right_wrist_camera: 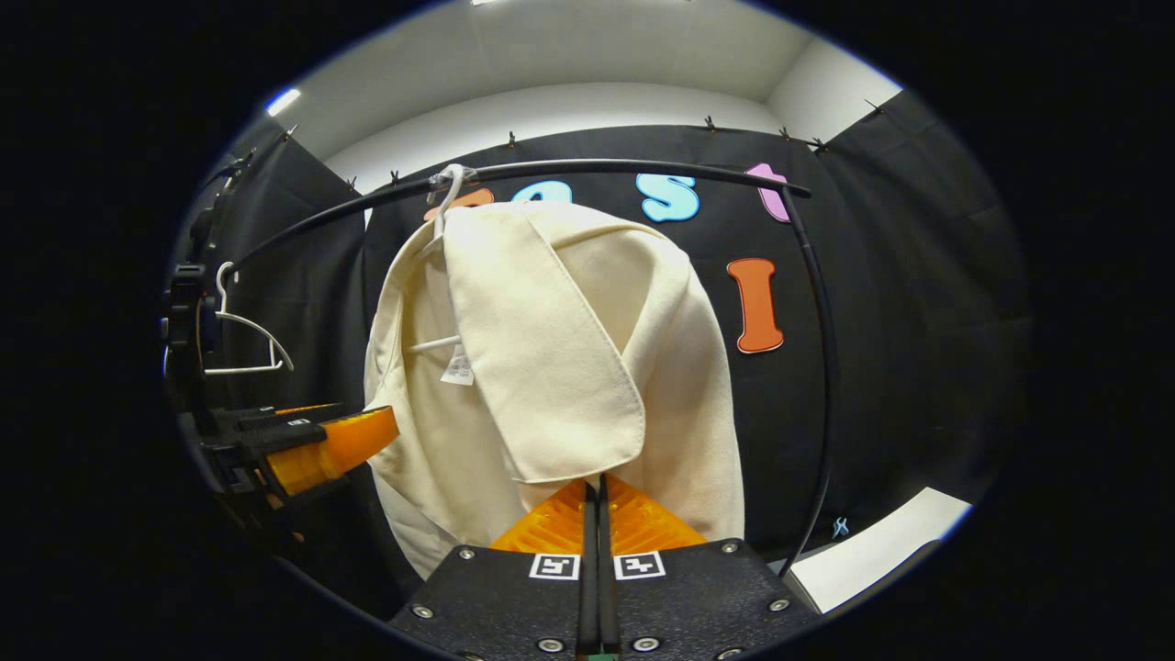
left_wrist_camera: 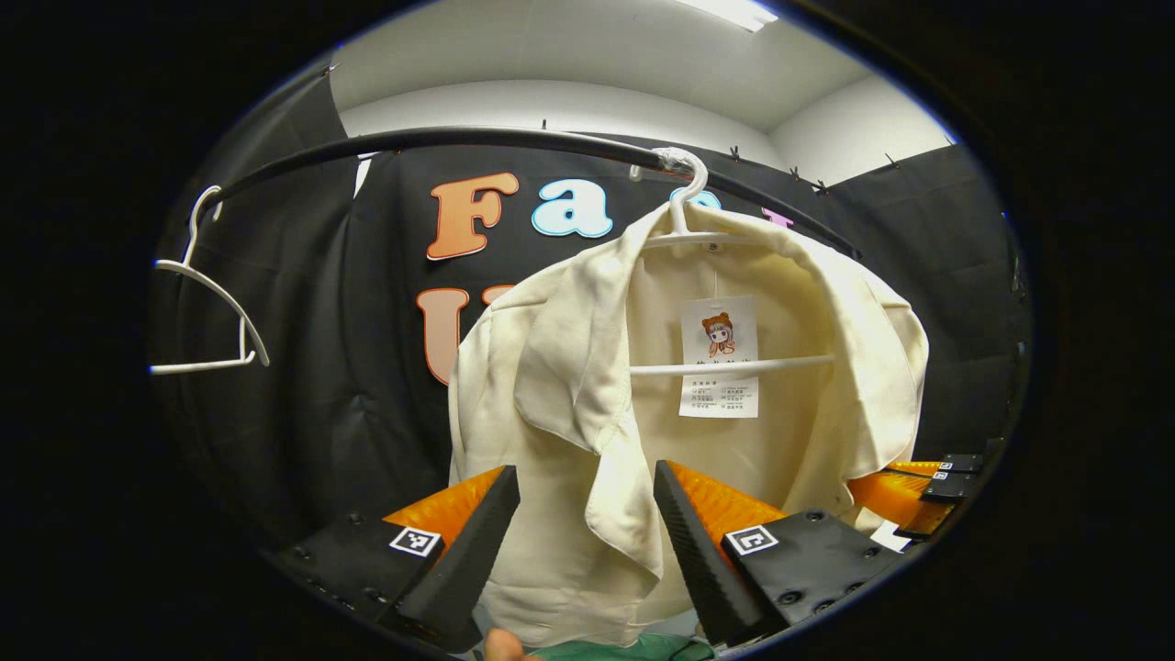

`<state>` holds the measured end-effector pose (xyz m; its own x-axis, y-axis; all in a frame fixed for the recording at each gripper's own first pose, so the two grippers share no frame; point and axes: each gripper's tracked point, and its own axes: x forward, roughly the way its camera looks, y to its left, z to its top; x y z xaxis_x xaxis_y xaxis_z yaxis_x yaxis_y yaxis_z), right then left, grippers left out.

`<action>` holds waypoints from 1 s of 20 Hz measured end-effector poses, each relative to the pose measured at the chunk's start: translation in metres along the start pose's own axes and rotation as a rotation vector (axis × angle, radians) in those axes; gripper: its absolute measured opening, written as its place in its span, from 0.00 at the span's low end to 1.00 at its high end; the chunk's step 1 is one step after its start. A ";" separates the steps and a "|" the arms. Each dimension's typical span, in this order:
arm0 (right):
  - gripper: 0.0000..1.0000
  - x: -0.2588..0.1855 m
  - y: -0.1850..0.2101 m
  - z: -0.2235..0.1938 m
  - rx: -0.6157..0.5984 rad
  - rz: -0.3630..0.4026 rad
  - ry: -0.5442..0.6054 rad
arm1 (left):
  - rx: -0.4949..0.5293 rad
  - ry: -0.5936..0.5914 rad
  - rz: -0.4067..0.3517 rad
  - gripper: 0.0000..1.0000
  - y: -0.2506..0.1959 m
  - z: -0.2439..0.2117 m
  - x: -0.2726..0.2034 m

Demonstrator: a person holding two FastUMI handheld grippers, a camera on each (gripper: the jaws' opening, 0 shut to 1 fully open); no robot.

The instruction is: Grasp the clothes on the hanger with both hands and then place them into the laundry hamper below.

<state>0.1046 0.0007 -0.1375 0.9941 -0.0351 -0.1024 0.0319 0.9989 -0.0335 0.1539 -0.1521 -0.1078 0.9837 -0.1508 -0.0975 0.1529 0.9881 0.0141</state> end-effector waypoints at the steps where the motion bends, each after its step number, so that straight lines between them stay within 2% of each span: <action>1: 0.00 -0.002 0.000 0.002 0.001 0.003 -0.004 | 0.000 0.006 -0.001 0.97 -0.001 -0.002 0.003; 3: 0.00 -0.011 -0.001 0.006 -0.001 0.007 -0.012 | 0.011 0.021 0.004 0.97 -0.004 -0.007 0.011; 4: 0.00 -0.016 -0.002 0.007 -0.004 0.009 -0.016 | 0.025 0.032 0.008 0.93 -0.002 -0.011 0.015; 6: 0.00 -0.026 -0.003 0.011 -0.012 0.013 -0.024 | 0.030 0.045 0.012 0.97 -0.002 -0.019 0.022; 8: 0.00 -0.035 -0.002 0.015 -0.017 0.021 -0.032 | 0.013 0.050 0.008 0.97 -0.004 -0.022 0.028; 9: 0.00 -0.038 -0.001 0.017 -0.021 0.024 -0.036 | 0.008 0.047 0.012 1.00 -0.003 -0.022 0.033; 10: 0.00 -0.041 -0.001 0.019 -0.024 0.026 -0.042 | 0.001 0.046 0.011 0.95 -0.003 -0.023 0.037; 11: 0.00 -0.044 -0.001 0.021 -0.027 0.029 -0.049 | -0.009 0.050 0.012 0.98 -0.004 -0.025 0.042; 13: 0.00 -0.049 -0.001 0.026 -0.030 0.032 -0.064 | -0.036 0.065 0.030 0.98 -0.001 -0.030 0.050; 15: 0.00 -0.056 -0.004 0.031 -0.035 0.030 -0.081 | -0.055 0.066 0.016 0.98 -0.004 -0.033 0.055; 16: 0.00 -0.058 -0.005 0.034 -0.038 0.029 -0.090 | -0.054 0.060 0.009 0.94 -0.006 -0.033 0.058; 20: 0.00 -0.066 -0.008 0.039 -0.036 0.028 -0.101 | -0.057 0.054 -0.025 0.63 -0.014 -0.033 0.058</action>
<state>0.0433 -0.0041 -0.0918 1.0000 -0.0025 -0.0028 0.0023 0.9977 -0.0680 0.2056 -0.1740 -0.1461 0.9730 -0.1752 -0.1504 0.1702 0.9844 -0.0458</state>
